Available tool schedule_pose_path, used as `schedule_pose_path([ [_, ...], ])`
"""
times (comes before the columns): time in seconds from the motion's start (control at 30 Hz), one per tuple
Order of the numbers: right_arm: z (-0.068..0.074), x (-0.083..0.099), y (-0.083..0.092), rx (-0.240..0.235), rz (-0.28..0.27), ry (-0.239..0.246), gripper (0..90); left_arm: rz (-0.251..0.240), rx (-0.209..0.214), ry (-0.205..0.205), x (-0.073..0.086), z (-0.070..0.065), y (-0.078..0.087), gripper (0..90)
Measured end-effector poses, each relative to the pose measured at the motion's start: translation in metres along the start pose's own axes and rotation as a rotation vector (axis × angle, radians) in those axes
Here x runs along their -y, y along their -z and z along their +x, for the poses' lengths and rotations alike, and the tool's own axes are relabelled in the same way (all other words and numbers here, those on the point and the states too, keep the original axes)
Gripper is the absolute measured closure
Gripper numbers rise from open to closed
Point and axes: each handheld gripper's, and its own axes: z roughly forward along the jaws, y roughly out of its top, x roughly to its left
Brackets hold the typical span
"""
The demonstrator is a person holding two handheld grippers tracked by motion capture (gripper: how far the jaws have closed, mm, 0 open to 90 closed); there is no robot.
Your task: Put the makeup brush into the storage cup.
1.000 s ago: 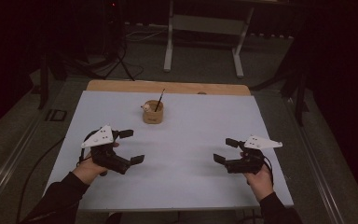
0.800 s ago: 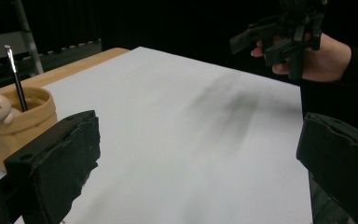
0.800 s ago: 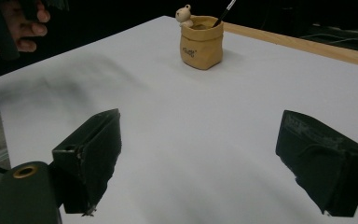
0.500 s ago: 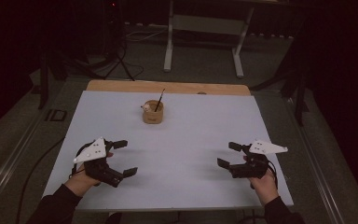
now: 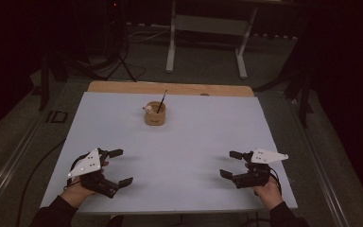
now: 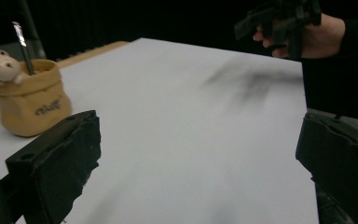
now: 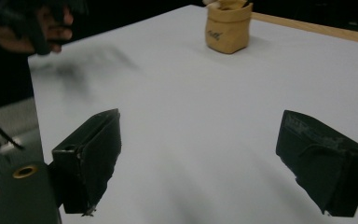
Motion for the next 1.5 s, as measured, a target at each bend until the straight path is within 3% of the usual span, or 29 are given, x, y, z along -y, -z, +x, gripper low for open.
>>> schedule_pose_path([
  [0.17,0.001,0.003,-0.003,0.005,-0.019,0.03,14.0,-0.009,-0.011,0.009,0.006,-0.001,0.006,0.3],
  [0.43,-0.003,0.006,0.0,-0.003,-0.039,-0.005,14.0,-0.066,-0.044,0.02,0.015,-0.002,0.019,0.3],
  [0.63,-0.002,0.008,-0.001,-0.008,-0.022,0.007,14.0,-0.05,-0.051,0.022,0.02,0.002,0.021,0.3],
  [0.8,-0.005,0.008,0.001,0.005,-0.027,-0.006,13.8,-0.076,-0.057,0.041,0.019,0.004,0.025,0.3],
  [1.03,-0.005,0.009,0.0,0.0,-0.022,-0.007,13.8,-0.052,-0.055,0.045,0.022,0.003,0.024,0.3],
  [1.17,-0.004,0.009,0.001,0.006,-0.022,0.001,13.8,-0.007,-0.062,0.031,0.024,0.002,0.021,0.3],
  [1.5,-0.003,0.008,0.0,0.009,-0.031,0.017,13.9,-0.001,-0.07,0.043,0.025,0.002,0.021,0.3],
])
